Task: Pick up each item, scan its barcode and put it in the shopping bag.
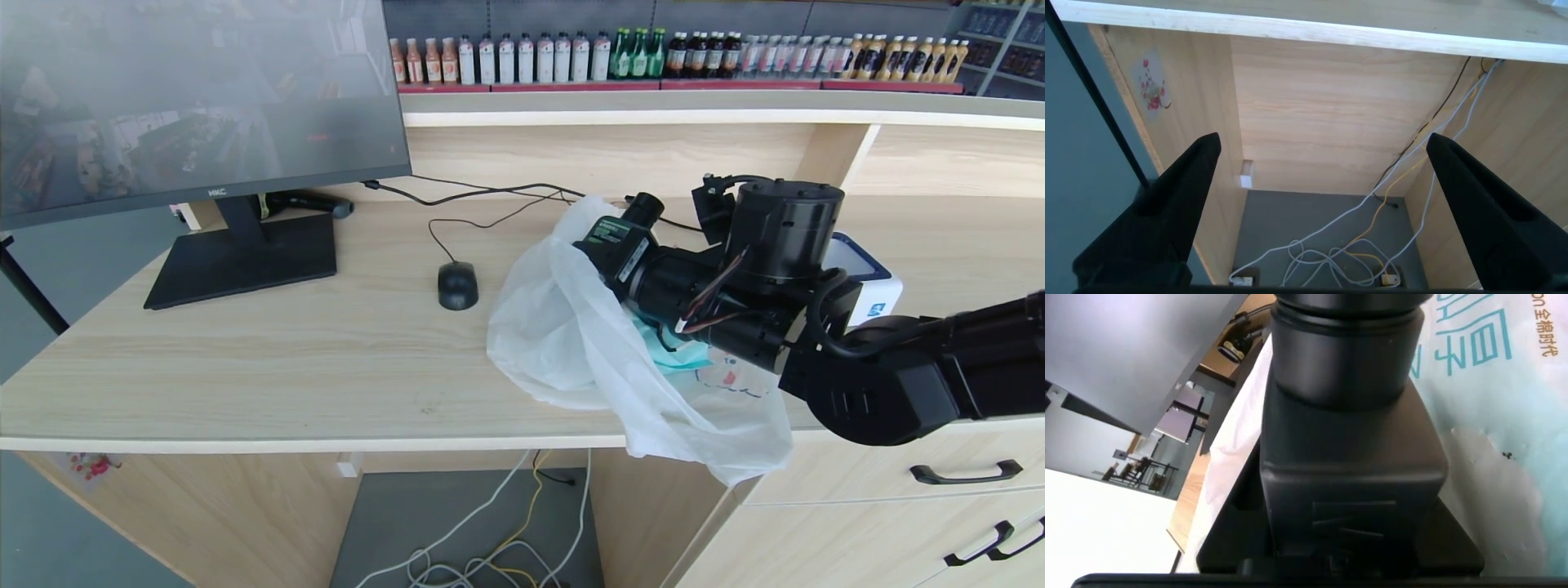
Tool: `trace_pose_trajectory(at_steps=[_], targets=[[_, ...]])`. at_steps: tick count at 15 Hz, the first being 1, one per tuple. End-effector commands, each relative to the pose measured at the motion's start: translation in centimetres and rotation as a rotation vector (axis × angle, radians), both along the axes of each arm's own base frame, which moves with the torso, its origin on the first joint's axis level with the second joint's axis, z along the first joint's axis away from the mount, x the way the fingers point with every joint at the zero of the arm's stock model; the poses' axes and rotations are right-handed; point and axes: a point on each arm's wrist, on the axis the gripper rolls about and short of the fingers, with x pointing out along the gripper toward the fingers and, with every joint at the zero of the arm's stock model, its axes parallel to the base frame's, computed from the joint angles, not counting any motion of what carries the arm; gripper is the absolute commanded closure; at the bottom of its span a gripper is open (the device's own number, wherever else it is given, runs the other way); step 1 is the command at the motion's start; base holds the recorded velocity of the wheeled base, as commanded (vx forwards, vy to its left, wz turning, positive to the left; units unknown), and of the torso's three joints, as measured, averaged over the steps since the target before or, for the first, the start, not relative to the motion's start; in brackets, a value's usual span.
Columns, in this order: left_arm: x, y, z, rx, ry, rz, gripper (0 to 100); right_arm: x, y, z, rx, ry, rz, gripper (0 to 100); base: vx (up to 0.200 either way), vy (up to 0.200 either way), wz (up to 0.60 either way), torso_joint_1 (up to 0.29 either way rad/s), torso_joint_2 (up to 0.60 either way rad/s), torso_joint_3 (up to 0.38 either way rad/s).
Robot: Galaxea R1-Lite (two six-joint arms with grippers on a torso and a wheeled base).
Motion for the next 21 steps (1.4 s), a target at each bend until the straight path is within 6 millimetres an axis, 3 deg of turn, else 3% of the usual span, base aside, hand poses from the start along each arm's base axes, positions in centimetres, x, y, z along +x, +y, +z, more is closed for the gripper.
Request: trace_pose_trajectory(at_steps=[1, 2, 3, 13, 19, 21], targets=[[0.0, 0.0, 0.0, -0.001, 0.0, -0.001, 0, 0.1, 0.1, -0.4, -0.007, 0.012, 0.002, 100, 0.0, 0.0, 0.0, 0.0, 0.0, 0.0], [0.0, 0.0, 0.0, -0.001, 0.0, -0.001, 0, 0.1, 0.0, -0.4, -0.006, 0.013, 0.001, 100, 0.0, 0.0, 0.0, 0.0, 0.0, 0.0], [0.0, 0.0, 0.0, -0.001, 0.0, -0.001, 0, 0.1, 0.0, -0.3, -0.005, 0.012, 0.001, 0, 0.0, 0.0, 0.0, 0.0, 0.0, 0.0], [0.0, 0.0, 0.0, -0.001, 0.0, -0.001, 0, -0.3, -0.6, 0.7, 0.016, -0.007, -0.03, 0, 0.0, 0.0, 0.0, 0.0, 0.0, 0.0], [0.0, 0.0, 0.0, -0.001, 0.0, -0.001, 0, -1.7, -1.9, 1.3, -0.017, -0.029, -0.082, 0, 0.0, 0.0, 0.0, 0.0, 0.0, 0.0], [0.0, 0.0, 0.0, -0.001, 0.0, -0.001, 0, -2.0, -2.4, 2.5, -0.001, -0.07, -0.104, 0, 0.0, 0.0, 0.0, 0.0, 0.0, 0.0]])
